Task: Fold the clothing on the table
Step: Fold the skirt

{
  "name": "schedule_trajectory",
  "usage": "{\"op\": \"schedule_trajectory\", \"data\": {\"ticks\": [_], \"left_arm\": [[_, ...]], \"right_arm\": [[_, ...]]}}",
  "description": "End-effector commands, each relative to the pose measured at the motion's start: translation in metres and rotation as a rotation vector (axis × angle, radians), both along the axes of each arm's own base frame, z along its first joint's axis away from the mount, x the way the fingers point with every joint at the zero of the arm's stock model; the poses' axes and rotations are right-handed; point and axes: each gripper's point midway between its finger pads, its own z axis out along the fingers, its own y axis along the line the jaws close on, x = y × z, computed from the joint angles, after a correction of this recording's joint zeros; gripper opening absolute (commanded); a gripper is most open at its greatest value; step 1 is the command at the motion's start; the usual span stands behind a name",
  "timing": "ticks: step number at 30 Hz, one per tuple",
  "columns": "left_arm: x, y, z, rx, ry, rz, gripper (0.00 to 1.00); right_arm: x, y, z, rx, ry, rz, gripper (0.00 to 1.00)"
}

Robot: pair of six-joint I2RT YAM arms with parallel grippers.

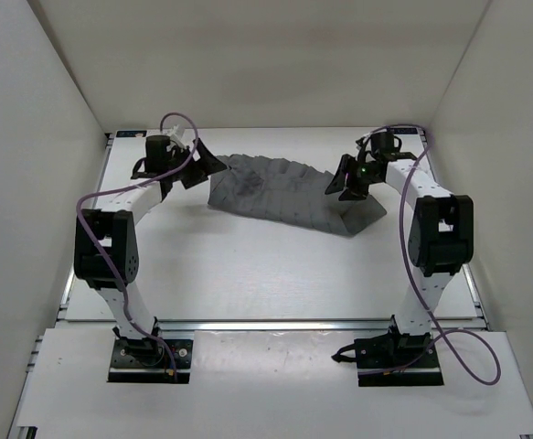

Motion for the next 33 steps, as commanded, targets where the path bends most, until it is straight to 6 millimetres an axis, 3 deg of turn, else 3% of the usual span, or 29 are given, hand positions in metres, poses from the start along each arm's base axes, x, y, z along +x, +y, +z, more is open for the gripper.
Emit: {"op": "schedule_trajectory", "data": {"ticks": [1,2,5,7,8,12,14,18,19,20,21,22,23,24,28,29,30,31,32,33], "left_arm": [[0.022,-0.014,0.026,0.156,-0.233,-0.08,0.94],[0.022,-0.02,0.024,0.193,-0.263,-0.114,0.86],[0.037,-0.019,0.018,0.338,-0.32,-0.139,0.81],[0.045,-0.018,0.001,0.385,-0.314,-0.139,0.89],[0.051,-0.019,0.002,0.388,-0.331,-0.137,0.91],[0.069,-0.018,-0.022,0.443,-0.282,-0.158,0.92],[0.07,-0.021,-0.048,0.483,-0.228,-0.19,0.97],[0.074,-0.041,-0.061,0.449,-0.23,-0.276,0.91],[0.069,-0.05,-0.06,0.408,-0.237,-0.322,0.83],[0.066,-0.061,-0.058,0.369,-0.248,-0.368,0.62],[0.065,-0.063,-0.057,0.348,-0.244,-0.376,0.36],[0.06,-0.07,-0.053,0.31,-0.256,-0.416,0.26],[0.05,-0.077,-0.052,0.255,-0.251,-0.46,0.08],[0.045,-0.079,-0.047,0.23,-0.264,-0.47,0.0],[0.014,-0.065,-0.03,0.133,-0.239,-0.404,0.0],[-0.004,-0.06,-0.043,0.107,-0.177,-0.394,0.0],[-0.01,-0.054,-0.027,0.097,-0.202,-0.376,0.0],[-0.03,-0.053,-0.027,0.094,-0.179,-0.377,0.0],[-0.046,-0.049,-0.04,0.099,-0.124,-0.36,0.0],[-0.059,-0.047,-0.03,0.113,-0.144,-0.362,0.0]], "right_arm": [[0.03,-0.003,0.006,-0.048,-0.08,0.034,0.5],[0.029,-0.001,-0.001,-0.046,-0.052,0.041,0.5],[0.037,-0.002,-0.01,-0.053,-0.058,0.057,0.5],[0.044,-0.003,-0.014,-0.068,-0.069,0.056,0.5],[0.045,-0.002,-0.016,-0.062,-0.067,0.064,0.5],[0.052,-0.005,-0.03,-0.06,-0.041,0.062,0.5],[0.056,-0.003,-0.037,-0.054,-0.034,0.072,0.51],[0.066,0.001,-0.048,-0.049,-0.022,0.083,0.51],[0.066,0.003,-0.052,-0.047,-0.011,0.086,0.5],[0.068,0.005,-0.055,-0.04,0.002,0.087,0.43],[0.069,0.007,-0.055,-0.031,0.004,0.098,0.24],[0.072,0.009,-0.053,-0.021,0.001,0.102,0.16],[0.073,0.012,-0.05,-0.007,-0.008,0.112,0.0],[0.071,0.012,-0.049,-0.007,-0.001,0.114,0.0],[0.057,0.013,-0.037,-0.032,-0.017,0.121,0.0],[0.05,0.014,-0.032,-0.033,-0.019,0.125,0.0],[0.037,0.016,-0.029,-0.041,-0.02,0.138,0.0],[0.023,0.016,-0.025,-0.05,-0.027,0.146,0.0],[0.016,0.016,-0.022,-0.064,-0.036,0.15,0.0],[-0.006,0.02,-0.023,-0.079,-0.026,0.169,0.0]]}}
